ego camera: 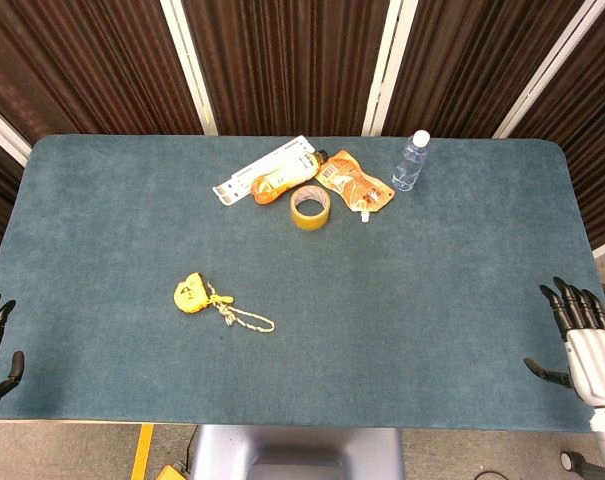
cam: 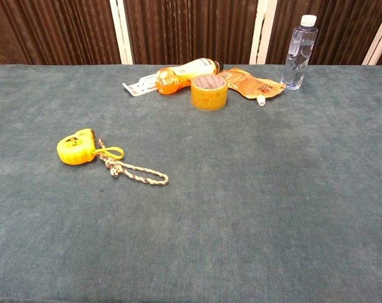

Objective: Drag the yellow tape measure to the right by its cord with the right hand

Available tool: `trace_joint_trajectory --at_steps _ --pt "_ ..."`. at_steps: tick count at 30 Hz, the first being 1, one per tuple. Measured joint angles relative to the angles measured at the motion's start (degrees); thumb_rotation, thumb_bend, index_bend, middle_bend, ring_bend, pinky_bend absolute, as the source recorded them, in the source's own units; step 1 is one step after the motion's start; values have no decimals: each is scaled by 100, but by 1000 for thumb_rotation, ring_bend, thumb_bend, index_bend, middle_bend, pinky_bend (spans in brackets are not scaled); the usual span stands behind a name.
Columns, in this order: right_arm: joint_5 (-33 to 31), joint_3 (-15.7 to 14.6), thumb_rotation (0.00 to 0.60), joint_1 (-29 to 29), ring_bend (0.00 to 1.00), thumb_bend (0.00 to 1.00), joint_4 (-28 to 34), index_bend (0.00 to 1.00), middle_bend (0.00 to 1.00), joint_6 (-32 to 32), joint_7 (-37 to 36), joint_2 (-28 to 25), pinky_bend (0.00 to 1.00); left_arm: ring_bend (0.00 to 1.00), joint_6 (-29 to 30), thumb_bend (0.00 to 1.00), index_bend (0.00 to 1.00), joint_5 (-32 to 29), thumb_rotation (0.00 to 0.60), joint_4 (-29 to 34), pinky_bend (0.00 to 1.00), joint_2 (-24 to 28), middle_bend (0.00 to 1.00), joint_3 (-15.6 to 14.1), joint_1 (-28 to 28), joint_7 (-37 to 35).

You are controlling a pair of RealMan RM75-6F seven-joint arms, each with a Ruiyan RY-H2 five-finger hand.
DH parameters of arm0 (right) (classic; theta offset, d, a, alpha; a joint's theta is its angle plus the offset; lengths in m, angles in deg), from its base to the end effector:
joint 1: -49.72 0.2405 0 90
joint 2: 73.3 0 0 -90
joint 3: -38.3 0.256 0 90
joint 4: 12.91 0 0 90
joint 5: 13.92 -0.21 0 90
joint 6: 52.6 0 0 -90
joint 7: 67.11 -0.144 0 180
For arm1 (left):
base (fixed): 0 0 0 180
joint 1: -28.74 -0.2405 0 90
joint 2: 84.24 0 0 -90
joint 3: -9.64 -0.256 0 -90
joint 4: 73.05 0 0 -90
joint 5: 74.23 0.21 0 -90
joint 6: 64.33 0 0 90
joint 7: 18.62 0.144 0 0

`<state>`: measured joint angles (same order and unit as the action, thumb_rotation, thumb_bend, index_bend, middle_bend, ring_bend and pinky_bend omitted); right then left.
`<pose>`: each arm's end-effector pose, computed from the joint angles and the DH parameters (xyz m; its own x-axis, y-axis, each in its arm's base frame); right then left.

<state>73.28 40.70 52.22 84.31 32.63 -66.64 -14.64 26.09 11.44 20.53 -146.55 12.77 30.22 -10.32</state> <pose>-0.3056 -0.1660 0.1792 0.4138 -0.0239 0.9101 -0.9103 0.0035 0.4140 -0.3141 0.1630 0.1804 0.5340 -0.0646 0.8430 0.8454 0.0583 -0.5310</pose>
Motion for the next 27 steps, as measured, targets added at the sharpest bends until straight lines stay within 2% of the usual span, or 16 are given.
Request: trace_joint_trajectory --at_steps 19,23,27 --pt "199 -98 600 71 19 22 -39 51 87 -106 98 93 0 0 96 515 55 231 600 85 93 57 0 -45 -6 -138" --pt "267 -91 600 242 22 22 -8 64 87 -344 184 93 0 0 111 516 56 244 600 107 93 95 0 -63 -28 -256" --pt "326 45 600 665 30 22 218 96 87 -781 444 -6 0 0 164 516 56 228 600 119 93 112 0 -47 -53 -239"
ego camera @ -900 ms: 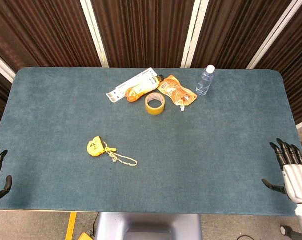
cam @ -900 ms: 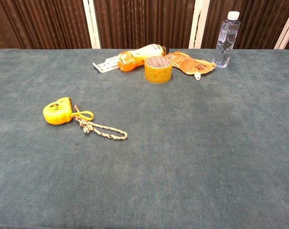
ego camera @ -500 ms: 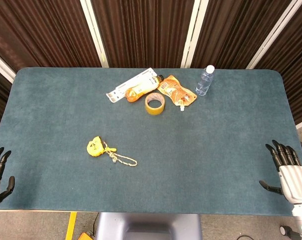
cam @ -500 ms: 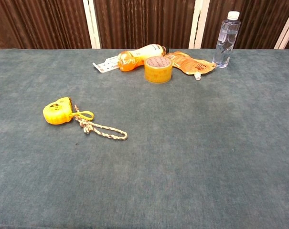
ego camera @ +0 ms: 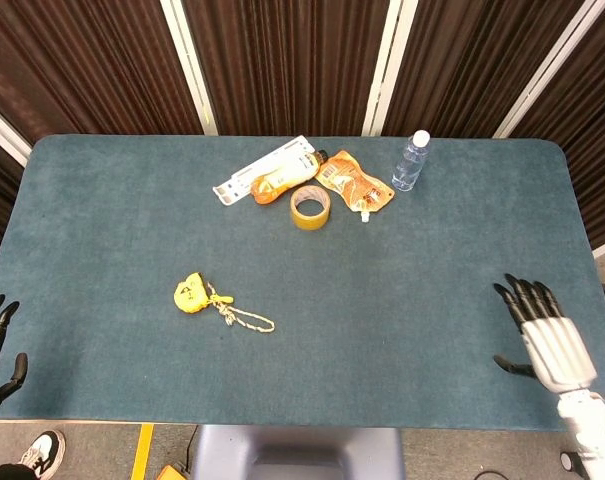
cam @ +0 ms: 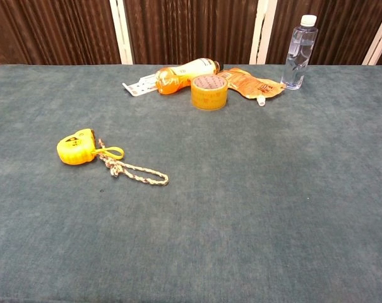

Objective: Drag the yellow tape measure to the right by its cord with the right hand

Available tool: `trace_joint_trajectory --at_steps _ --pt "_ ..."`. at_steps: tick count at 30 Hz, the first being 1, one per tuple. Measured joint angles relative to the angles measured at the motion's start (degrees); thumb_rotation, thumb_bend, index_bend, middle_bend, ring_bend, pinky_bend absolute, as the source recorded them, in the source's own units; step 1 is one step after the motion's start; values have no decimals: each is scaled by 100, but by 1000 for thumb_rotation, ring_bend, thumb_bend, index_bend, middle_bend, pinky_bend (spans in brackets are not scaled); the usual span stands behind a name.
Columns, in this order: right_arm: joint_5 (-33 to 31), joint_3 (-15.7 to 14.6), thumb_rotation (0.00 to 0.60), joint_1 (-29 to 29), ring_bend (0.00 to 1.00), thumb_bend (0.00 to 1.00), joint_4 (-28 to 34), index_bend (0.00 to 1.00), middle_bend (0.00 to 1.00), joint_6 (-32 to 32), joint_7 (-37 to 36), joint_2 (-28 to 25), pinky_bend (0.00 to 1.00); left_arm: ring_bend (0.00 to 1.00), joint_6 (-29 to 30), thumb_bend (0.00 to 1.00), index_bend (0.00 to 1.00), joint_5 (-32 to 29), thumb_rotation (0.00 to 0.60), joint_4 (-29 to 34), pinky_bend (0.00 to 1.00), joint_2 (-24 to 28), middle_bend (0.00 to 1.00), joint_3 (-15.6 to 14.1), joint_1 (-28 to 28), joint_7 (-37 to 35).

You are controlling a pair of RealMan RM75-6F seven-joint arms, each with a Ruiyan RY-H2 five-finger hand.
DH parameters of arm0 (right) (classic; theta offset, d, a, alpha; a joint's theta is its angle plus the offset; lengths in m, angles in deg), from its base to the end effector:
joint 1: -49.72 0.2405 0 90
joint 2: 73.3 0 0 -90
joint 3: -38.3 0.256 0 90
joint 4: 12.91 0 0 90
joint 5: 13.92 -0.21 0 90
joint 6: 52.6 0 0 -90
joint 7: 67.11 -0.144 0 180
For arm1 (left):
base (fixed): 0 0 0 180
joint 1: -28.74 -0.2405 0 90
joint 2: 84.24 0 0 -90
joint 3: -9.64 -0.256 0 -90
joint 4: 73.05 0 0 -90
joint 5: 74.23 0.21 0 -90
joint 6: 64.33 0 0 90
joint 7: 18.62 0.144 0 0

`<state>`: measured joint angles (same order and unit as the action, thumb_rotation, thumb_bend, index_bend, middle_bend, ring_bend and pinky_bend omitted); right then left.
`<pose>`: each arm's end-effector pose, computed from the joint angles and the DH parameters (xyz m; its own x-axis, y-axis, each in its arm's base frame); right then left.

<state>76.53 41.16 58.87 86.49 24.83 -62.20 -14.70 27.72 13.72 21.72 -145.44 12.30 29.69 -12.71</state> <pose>-0.2760 -0.1987 0.1559 0.4711 -0.0936 0.8771 -0.8754 -0.1718 0.4518 -0.3066 0.1583 0.1849 0.4973 -0.0865 0.8632 0.8673 0.0258 -0.4971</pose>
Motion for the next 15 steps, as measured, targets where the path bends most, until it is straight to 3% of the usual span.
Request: trace_joint_trajectory --at_steps 11,15 --pt "-220 552 600 1249 66 90 772 162 88 -1463 666 -98 0 0 156 517 48 -78 600 -2 94 -12 0 55 -76 372" --pt "-803 800 600 2029 69 90 919 181 88 -2164 1210 213 0 0 199 517 48 -114 600 8 93 -21 0 57 -118 622"
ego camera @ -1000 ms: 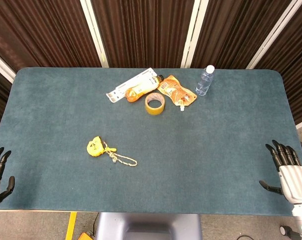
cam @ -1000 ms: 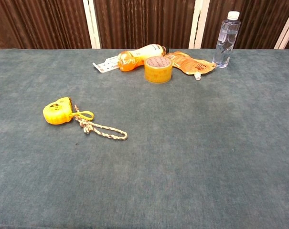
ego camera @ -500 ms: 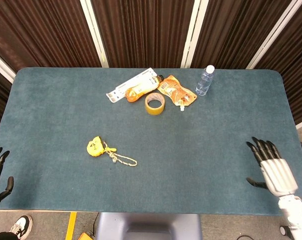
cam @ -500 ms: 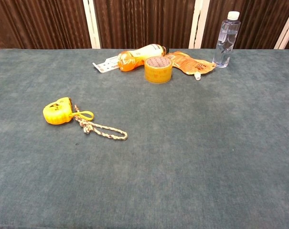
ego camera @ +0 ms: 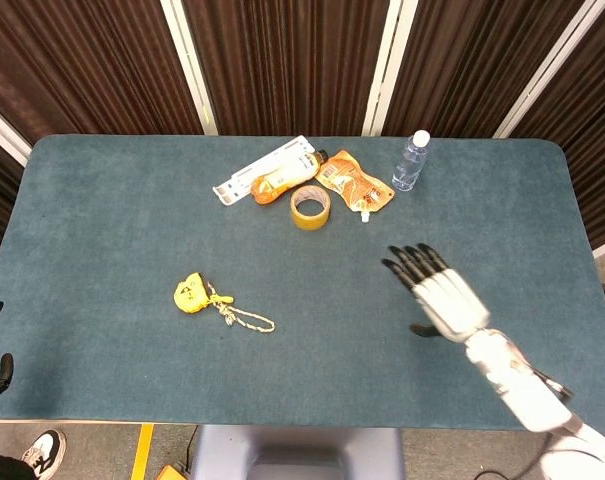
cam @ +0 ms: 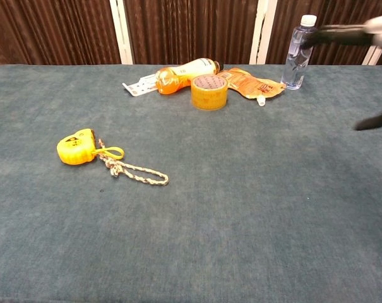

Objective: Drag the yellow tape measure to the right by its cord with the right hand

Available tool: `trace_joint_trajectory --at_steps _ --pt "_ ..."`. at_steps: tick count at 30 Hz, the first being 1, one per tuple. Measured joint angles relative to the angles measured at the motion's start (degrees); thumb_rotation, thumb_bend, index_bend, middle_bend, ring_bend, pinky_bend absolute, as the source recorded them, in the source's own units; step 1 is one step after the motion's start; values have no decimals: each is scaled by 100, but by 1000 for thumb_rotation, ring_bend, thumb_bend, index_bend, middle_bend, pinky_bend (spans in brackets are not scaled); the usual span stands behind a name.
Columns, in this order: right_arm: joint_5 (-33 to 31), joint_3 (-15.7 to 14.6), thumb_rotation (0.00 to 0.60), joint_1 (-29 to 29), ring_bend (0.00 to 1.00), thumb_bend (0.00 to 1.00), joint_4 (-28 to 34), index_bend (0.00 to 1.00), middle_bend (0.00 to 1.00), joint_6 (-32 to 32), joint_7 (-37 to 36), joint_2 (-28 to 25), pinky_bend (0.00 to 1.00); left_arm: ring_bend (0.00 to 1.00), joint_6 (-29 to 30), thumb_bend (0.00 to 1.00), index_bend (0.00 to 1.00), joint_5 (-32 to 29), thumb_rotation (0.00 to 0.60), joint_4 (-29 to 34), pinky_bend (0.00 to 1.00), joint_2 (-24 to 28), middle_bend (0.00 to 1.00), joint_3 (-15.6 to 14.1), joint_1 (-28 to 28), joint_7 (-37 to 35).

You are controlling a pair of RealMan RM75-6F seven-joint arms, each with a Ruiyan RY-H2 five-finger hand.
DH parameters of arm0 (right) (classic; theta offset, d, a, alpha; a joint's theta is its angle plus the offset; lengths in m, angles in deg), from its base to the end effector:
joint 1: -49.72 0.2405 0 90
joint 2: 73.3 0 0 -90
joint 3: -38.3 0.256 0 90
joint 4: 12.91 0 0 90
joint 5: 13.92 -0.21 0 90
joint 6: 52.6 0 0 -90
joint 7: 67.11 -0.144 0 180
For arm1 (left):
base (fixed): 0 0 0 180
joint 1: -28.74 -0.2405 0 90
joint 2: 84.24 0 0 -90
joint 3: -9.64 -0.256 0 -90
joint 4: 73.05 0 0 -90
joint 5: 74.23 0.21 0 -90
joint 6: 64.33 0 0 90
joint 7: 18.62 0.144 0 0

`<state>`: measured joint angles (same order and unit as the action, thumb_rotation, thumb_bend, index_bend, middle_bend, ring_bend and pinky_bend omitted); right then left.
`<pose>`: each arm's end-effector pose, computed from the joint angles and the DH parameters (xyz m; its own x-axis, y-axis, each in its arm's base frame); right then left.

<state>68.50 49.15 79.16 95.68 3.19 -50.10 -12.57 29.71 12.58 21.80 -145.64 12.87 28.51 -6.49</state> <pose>-0.1603 -0.2843 0.1064 0.5548 -0.1543 0.8176 -0.7620 -0.4889 0.4247 -0.3092 0.1532 0.1907 0.5865 -0.1104 0.8024 0.8100 0.0795 -0.5811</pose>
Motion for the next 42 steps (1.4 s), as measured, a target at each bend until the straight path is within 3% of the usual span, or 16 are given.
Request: trace_joint_trajectory --at_steps 8,18,29,42 --pt "-1213 271 600 1310 86 159 -432 232 88 -1015 861 1344 0 0 25 517 48 62 600 50 93 39 0 -48 -47 14" --pt "-2094 315 600 2262 108 258 -1367 332 88 -1330 1321 2621 0 0 -5 517 48 61 600 29 93 49 0 -51 -55 -14" --pt "-2310 186 600 2704 126 304 -2019 419 88 -1266 1347 3387 0 0 3 517 48 0 600 17 93 103 0 -18 -78 -167" --pt "-2276 -59 600 2921 145 356 -2739 520 95 -1295 1157 3897 0 0 0 518 48 -96 600 1 93 156 0 30 -102 -319"
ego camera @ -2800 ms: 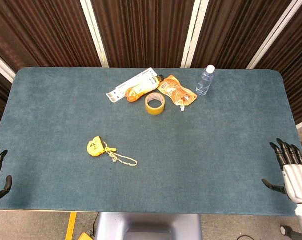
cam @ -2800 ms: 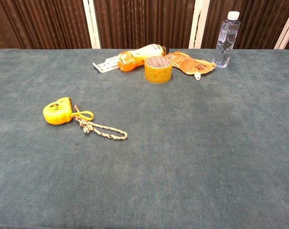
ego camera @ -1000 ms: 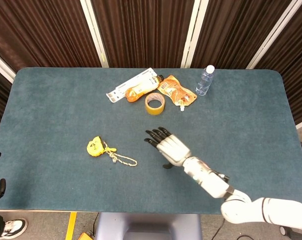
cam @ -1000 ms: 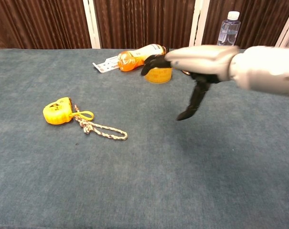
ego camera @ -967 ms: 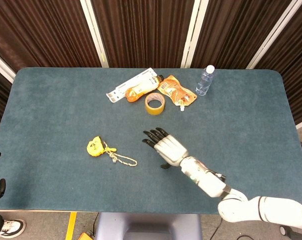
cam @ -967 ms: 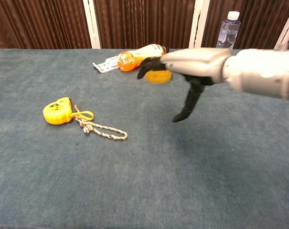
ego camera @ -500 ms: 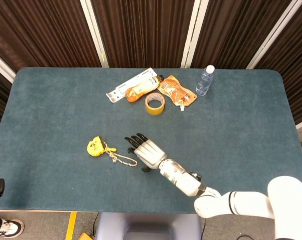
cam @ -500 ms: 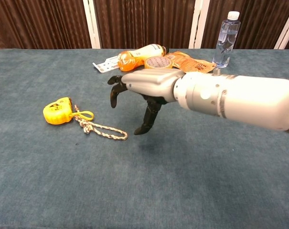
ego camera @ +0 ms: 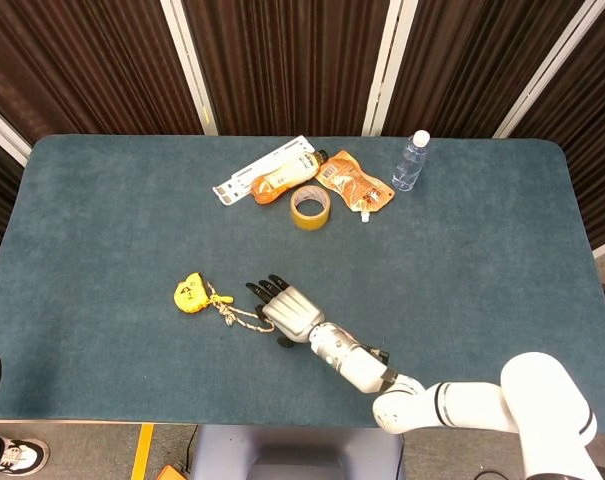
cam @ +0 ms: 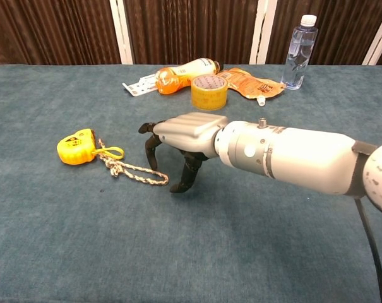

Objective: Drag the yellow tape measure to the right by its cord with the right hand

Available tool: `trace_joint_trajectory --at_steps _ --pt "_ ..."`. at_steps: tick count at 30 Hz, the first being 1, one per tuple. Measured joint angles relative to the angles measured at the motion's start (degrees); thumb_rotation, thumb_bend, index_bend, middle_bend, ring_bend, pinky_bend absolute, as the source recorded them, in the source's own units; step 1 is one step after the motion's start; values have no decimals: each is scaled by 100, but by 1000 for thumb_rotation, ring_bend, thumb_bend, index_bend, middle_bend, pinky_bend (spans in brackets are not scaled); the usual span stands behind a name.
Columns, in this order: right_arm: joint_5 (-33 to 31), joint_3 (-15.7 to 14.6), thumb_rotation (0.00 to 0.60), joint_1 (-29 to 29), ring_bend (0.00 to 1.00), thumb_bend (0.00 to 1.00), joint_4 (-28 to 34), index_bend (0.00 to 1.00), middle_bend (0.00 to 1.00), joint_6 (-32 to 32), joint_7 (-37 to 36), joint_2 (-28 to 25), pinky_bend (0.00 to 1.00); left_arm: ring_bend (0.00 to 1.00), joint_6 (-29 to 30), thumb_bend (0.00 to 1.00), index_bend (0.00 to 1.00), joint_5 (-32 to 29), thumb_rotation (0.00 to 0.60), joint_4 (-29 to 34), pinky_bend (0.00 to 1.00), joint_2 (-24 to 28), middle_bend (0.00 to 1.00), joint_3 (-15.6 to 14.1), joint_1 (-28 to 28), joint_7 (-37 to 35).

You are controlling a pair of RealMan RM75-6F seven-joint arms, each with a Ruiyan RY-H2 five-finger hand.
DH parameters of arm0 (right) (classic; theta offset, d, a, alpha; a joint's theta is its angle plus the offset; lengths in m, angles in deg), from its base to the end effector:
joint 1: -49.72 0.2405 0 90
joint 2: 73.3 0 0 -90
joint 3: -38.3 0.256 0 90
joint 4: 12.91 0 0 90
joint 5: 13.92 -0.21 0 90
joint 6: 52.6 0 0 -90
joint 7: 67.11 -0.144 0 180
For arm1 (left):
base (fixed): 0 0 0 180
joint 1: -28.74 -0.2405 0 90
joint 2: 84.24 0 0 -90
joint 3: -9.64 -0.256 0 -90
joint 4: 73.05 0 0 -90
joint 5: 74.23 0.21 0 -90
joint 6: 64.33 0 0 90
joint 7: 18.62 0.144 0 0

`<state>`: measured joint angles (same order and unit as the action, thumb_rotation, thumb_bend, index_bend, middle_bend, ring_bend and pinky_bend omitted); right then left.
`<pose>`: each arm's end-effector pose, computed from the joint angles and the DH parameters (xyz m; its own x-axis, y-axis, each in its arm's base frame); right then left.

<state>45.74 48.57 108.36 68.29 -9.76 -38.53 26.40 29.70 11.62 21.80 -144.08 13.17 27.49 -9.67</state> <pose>-0.0389 -0.3278 -0.0993 0.6112 -0.3071 0.7294 -0.6754 -0.6828 0.2785 -0.3149 0.1485 0.2008 0.5658 -0.1068 0.8176 0.8241 0.1046 -0.5567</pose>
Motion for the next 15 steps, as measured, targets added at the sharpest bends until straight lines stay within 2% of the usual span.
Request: trace_joint_trajectory --at_steps 6,15 --pt "40 -33 600 53 149 360 -220 530 96 -21 -125 144 0 0 22 518 48 -25 600 7 93 21 0 16 -19 -36" --pt "132 -66 600 120 164 413 -534 601 107 -75 -300 354 0 0 67 518 48 -47 600 8 94 51 0 29 -56 -85"
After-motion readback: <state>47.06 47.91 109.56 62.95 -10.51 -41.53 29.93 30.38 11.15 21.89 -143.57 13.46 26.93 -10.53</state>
